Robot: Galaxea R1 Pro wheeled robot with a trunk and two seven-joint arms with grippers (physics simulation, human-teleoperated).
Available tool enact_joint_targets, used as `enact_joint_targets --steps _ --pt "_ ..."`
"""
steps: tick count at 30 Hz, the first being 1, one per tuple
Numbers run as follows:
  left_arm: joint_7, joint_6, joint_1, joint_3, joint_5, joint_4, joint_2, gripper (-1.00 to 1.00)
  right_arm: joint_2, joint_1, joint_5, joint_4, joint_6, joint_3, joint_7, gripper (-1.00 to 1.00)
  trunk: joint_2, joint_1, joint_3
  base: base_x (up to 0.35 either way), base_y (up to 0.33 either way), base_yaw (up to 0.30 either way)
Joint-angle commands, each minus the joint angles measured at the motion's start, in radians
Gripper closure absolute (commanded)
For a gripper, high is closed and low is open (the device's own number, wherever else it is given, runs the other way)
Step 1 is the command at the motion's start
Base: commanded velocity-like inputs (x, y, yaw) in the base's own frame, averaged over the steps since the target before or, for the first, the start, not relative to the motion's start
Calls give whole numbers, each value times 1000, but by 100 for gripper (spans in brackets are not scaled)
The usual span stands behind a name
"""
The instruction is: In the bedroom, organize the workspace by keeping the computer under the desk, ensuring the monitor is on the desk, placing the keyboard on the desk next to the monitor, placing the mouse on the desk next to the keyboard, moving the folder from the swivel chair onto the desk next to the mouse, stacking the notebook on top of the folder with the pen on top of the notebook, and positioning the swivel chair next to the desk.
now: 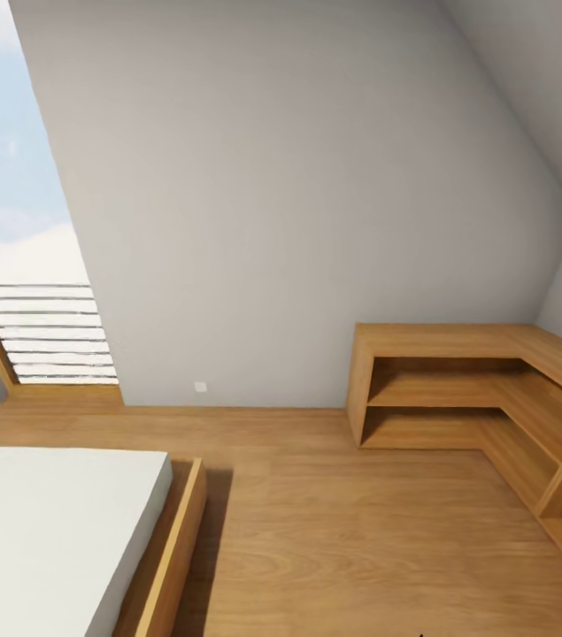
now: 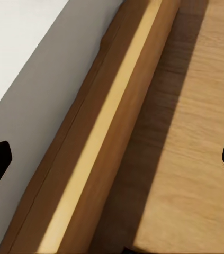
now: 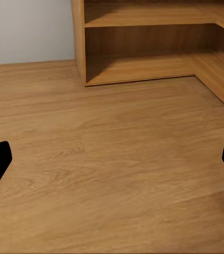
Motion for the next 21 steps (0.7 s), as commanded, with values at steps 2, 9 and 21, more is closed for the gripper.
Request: enact_joint_targets --steps 2,9,21 --pt "8 -1 -1 -9 1 0 0 -100 0 -1 3 1 -1 8 -10 -100 -1 1 -1 326 29 0" --pt "8 5 -1 -9 0 0 0 -100 0 -1 3 2 -1 8 -10 -100 -1 1 -1 326 12 0" --pt "8 58 -1 -10 -1 0 0 -100 -2 -1 4 2 -1 8 -8 -100 -1 1 3 326 1 -132"
